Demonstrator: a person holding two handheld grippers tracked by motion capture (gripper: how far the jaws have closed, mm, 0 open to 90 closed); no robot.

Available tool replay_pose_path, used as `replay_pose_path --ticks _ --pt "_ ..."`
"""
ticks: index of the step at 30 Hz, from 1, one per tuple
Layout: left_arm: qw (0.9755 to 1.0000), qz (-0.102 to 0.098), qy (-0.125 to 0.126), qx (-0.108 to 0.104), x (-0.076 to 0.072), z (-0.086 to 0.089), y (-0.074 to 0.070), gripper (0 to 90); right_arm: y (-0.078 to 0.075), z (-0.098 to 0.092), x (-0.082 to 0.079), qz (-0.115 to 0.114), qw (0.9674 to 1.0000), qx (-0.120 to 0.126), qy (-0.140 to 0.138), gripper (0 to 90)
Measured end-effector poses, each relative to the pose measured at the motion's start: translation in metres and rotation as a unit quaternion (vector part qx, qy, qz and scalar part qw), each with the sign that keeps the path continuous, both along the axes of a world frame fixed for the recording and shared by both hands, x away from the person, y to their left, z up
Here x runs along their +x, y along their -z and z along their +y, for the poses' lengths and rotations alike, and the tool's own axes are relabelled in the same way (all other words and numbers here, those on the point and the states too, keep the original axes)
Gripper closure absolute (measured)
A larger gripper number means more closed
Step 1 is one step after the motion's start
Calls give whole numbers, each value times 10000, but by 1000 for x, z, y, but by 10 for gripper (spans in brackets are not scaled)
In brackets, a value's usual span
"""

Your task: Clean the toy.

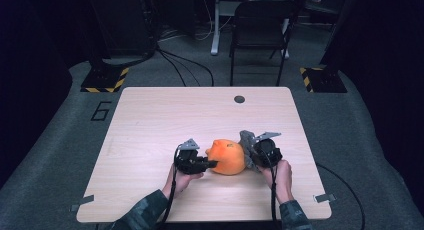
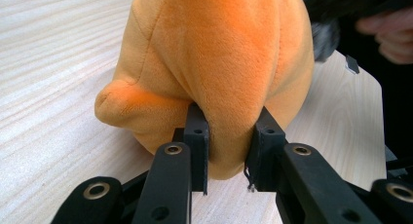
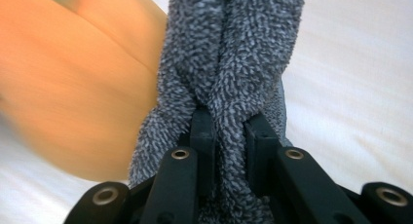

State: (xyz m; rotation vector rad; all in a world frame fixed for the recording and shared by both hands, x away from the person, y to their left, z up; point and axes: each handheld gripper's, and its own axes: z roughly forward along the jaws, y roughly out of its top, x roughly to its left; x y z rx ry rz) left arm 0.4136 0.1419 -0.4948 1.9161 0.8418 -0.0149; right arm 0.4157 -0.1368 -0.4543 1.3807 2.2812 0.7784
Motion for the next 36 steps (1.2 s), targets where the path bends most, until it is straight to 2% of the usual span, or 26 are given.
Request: replay_pose_path --ticks 4,7,8,10,13,16,21,24,26,28,30,32,34,36 --pt "10000 -2 14 -9 0 1 0 737 23 -4 7 396 9990 -96 180 776" --pt "10000 -5 0 -31 1 2 0 737 35 -2 12 475 9986 -189 114 776" --pt "10000 -7 5 -36 1 2 0 737 36 0 13 524 9983 -211 148 776" --pt "10000 -2 7 -43 1 2 0 737 36 0 14 484 9985 -239 89 776" --pt "10000 0 8 -44 1 2 0 737 31 -4 13 493 9985 -194 151 775" --pt "10000 4 9 -38 1 2 0 736 16 -12 9 322 9991 -148 222 775" --pt "10000 -9 12 -25 1 2 0 737 -29 -15 -6 -324 9992 126 199 775" --pt "10000 -4 4 -21 1 1 0 737 -56 -2 -20 -756 9963 398 -86 774" --pt "10000 -52 30 6 1 1 0 737 -69 13 -30 -973 9929 514 -449 773" --pt "10000 -63 40 30 1 1 -1 737 -72 32 -38 -1096 9894 596 -746 773" --pt "9999 -66 63 45 1 2 -1 737 -68 52 -41 -1093 9876 510 -1006 772" --pt "10000 -59 29 27 1 2 0 737 -55 67 -39 -916 9896 263 -1073 771" --pt "10000 -26 41 24 2 2 1 736 -46 70 -35 -916 9902 50 -1052 771" --pt "10000 -44 30 1 2 1 1 735 -43 65 -32 -818 9918 134 -969 771"
